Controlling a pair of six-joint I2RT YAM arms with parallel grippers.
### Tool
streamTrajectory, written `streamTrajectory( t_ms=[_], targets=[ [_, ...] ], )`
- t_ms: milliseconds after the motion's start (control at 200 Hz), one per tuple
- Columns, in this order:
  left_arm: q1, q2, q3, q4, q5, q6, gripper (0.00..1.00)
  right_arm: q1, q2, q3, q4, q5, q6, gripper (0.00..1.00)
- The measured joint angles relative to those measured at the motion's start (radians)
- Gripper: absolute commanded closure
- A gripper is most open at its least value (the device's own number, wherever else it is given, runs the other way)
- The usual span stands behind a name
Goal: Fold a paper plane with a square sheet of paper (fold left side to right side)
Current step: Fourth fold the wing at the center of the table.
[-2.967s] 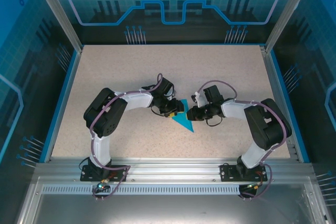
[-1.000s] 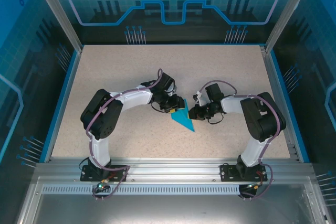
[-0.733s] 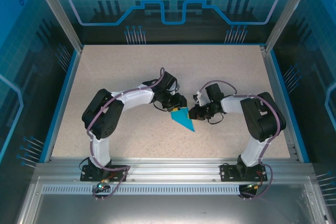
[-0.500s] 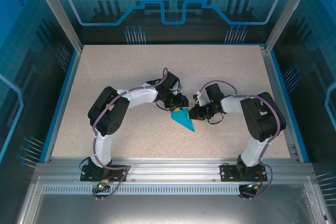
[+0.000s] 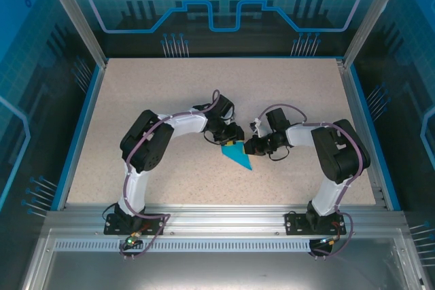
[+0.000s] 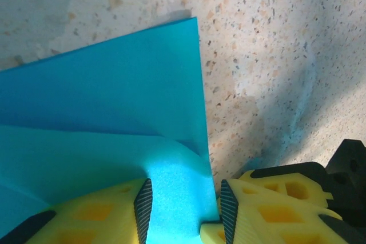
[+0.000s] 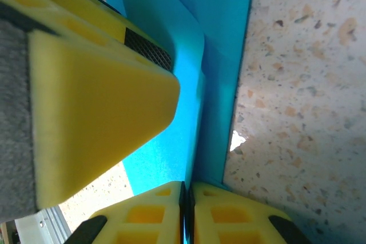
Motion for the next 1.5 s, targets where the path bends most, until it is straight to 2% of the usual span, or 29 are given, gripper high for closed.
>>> streamTrajectory(
  t_ms=[300, 580, 840, 1041, 1501],
  targets=[
    [0.002, -0.012, -0.042, 0.056, 0.004, -0.004, 0.60, 0.000, -0.096, -0.023, -0.046, 0.038, 0.006, 0.71],
    [0.001, -0.013, -0.047, 0.064, 0.004, -0.007, 0.60, -0.001, -0.250, -0.035, -0.095, -0.002, 0.019, 0.71],
    [0.001, -0.013, -0.047, 0.064, 0.004, -0.007, 0.60, 0.037, -0.224, -0.074, -0.088, -0.047, 0.044, 0.72],
    [0.001, -0.014, -0.047, 0.064, 0.004, -0.006, 0.60, 0.051, -0.161, -0.084, -0.087, -0.046, 0.044, 0.73],
    [0.001, -0.014, -0.047, 0.064, 0.004, -0.006, 0.60, 0.063, -0.127, -0.090, -0.088, -0.028, 0.043, 0.74]
  ],
)
